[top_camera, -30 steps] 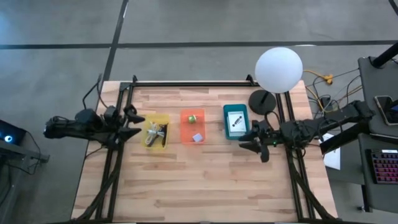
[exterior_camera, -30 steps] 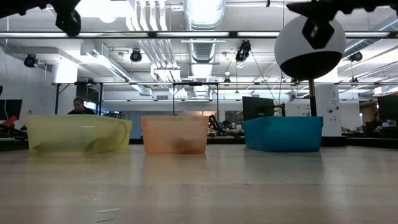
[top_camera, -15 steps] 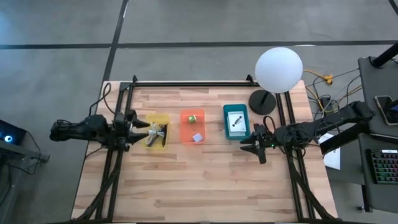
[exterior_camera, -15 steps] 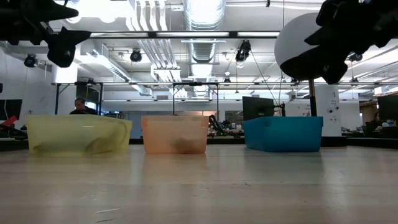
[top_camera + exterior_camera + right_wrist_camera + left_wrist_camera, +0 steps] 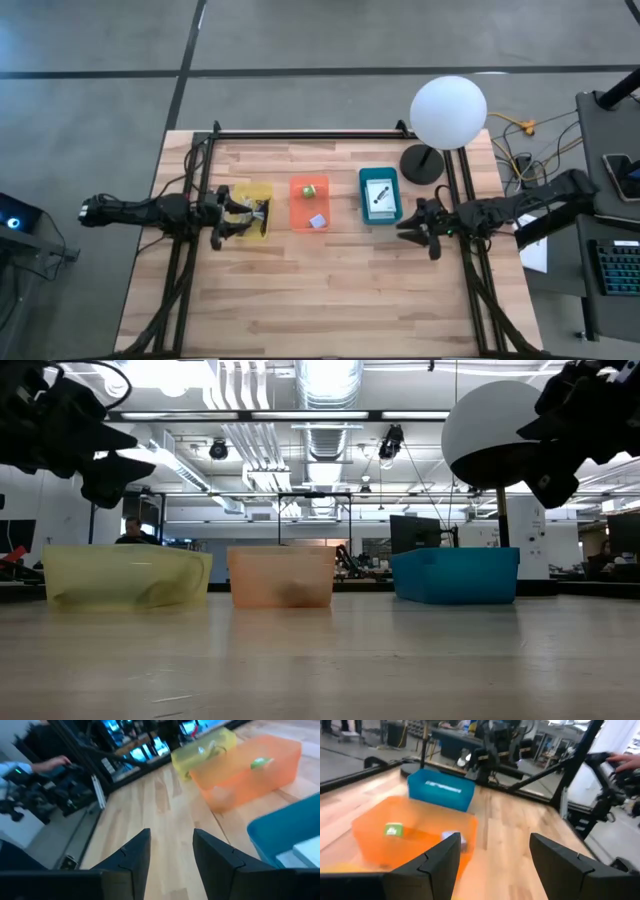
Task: Pick and place items into bin
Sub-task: Return to Home Position
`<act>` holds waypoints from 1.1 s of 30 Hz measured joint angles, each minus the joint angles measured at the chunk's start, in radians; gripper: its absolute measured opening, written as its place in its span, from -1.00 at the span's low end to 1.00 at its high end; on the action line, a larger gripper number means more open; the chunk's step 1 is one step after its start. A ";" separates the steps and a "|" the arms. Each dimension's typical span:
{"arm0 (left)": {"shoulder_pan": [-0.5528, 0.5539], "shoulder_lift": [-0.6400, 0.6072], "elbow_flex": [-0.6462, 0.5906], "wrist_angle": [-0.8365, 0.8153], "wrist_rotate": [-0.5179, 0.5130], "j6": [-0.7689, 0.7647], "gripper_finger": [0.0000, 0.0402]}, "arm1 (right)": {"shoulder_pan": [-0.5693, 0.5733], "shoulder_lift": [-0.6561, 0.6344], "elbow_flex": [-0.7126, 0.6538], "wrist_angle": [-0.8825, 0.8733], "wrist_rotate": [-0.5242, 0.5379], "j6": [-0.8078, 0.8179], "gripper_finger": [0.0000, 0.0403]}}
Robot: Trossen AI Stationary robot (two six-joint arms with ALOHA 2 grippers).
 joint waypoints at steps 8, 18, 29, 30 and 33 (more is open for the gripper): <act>0.011 0.000 -0.020 0.141 0.003 -0.001 0.10 | 0.000 -0.183 -0.072 0.006 0.000 -0.001 -0.34; 0.119 0.000 -0.050 0.206 0.002 -0.001 0.10 | -0.072 -0.475 -0.137 -0.074 -0.005 0.000 -0.33; 0.163 0.000 -0.066 0.210 0.004 -0.001 0.10 | -0.276 -0.502 -0.137 -0.071 -0.006 0.000 -0.37; 0.163 0.000 -0.067 0.211 0.003 -0.001 0.10 | -0.275 -0.502 -0.137 -0.071 -0.007 0.000 -0.37; 0.164 0.000 -0.067 0.213 0.002 -0.001 0.10 | -0.275 -0.502 -0.137 -0.071 -0.008 0.000 -0.37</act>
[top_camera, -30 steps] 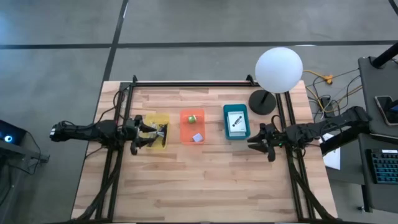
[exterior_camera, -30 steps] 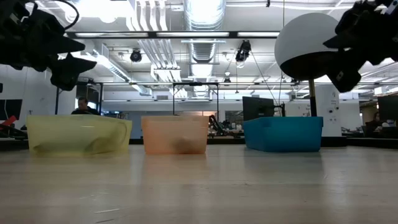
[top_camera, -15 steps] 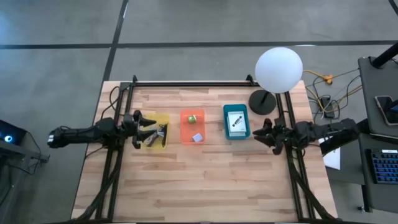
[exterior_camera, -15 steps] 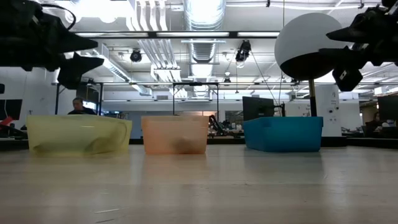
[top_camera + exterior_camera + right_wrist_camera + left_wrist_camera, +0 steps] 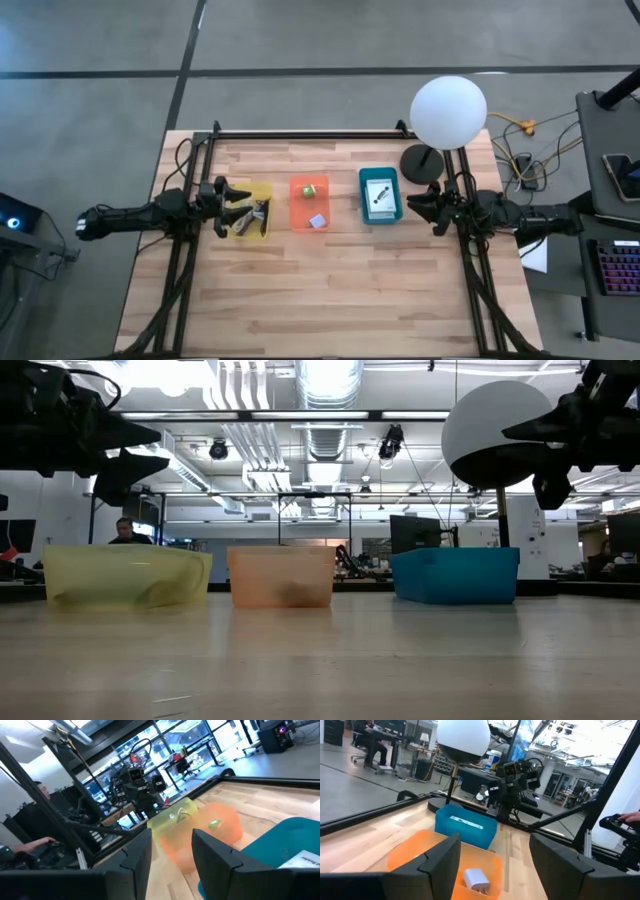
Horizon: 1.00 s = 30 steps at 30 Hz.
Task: Pick and place items into bin
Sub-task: Return to Home Position
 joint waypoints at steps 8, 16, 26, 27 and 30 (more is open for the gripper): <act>0.000 0.003 -0.001 0.003 0.000 0.000 0.10 | 0.000 0.017 0.000 -0.001 0.000 0.000 -0.37; 0.000 0.032 -0.002 0.003 0.000 0.000 0.10 | 0.001 0.047 0.000 0.000 0.000 0.000 -0.37; 0.000 0.051 -0.002 0.005 0.000 0.000 0.10 | 0.001 0.048 0.000 0.000 0.000 0.000 -0.37; 0.000 0.052 -0.002 0.005 0.000 0.000 0.10 | 0.001 0.048 0.000 -0.001 0.000 0.000 -0.37; 0.000 0.057 -0.002 0.005 0.000 0.000 0.10 | 0.001 0.048 0.000 -0.001 0.000 0.000 -0.37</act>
